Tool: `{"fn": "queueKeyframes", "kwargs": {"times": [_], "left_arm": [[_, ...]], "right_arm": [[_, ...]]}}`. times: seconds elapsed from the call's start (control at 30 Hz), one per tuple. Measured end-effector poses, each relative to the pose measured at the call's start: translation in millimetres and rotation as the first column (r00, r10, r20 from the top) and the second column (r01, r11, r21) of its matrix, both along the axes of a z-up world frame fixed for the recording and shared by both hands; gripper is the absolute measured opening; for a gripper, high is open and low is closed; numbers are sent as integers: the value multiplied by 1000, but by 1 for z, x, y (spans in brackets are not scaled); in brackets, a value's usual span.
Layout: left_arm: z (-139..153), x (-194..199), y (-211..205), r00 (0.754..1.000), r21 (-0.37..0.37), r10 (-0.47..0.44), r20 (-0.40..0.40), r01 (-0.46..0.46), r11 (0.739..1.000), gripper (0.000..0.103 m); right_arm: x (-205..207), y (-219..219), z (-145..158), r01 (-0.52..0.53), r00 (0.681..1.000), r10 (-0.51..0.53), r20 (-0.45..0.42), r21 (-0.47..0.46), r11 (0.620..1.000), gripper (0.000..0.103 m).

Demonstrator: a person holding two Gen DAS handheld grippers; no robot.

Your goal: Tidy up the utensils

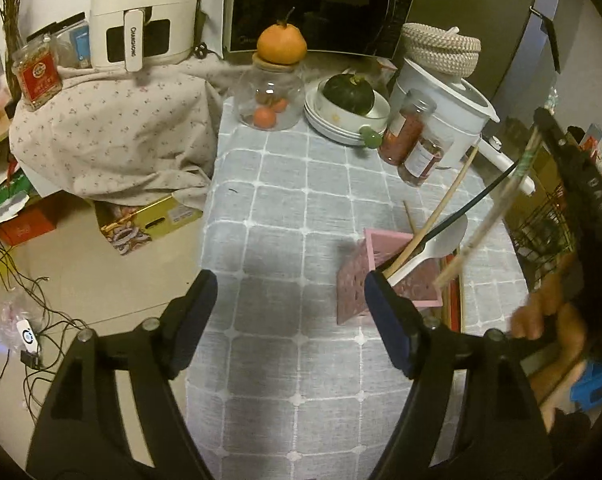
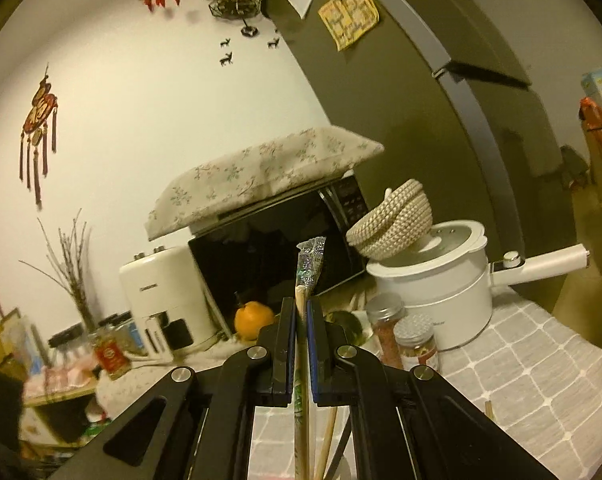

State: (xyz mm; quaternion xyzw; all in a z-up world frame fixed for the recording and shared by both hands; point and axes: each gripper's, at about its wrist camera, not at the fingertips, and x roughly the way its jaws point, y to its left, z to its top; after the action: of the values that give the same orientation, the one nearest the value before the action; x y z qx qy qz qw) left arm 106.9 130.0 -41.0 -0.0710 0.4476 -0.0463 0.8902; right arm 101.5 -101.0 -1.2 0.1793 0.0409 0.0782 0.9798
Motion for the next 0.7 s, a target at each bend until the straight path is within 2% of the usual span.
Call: {"fn": "queueKeyframes", "kwargs": {"times": [0.2,0.33,0.4,0.53,0.7], "left_arm": [[-1,3,1,1000,-9,0,4,0,1000,76],[-3,5,5,1000,-6,10,2,-10,1000,76],[-3,6,6,1000,-11,17,6,-17,1000,76],[-2,5,6,1000,-27,24,10,-24,999,76],[1,1,2,1000,-75,19,19,-17,997,78]], "right_arm": [[-5,19,-21,71,997,-70,36,-51,996,6],[-8,25,-31,78,997,-76,23,-64,995,7],[-10,24,-33,70,997,-70,13,-64,995,11],[-15,15,-32,36,999,-37,-16,-49,998,39],[-26,-3,-14,16,999,-18,-34,-45,999,56]]}}
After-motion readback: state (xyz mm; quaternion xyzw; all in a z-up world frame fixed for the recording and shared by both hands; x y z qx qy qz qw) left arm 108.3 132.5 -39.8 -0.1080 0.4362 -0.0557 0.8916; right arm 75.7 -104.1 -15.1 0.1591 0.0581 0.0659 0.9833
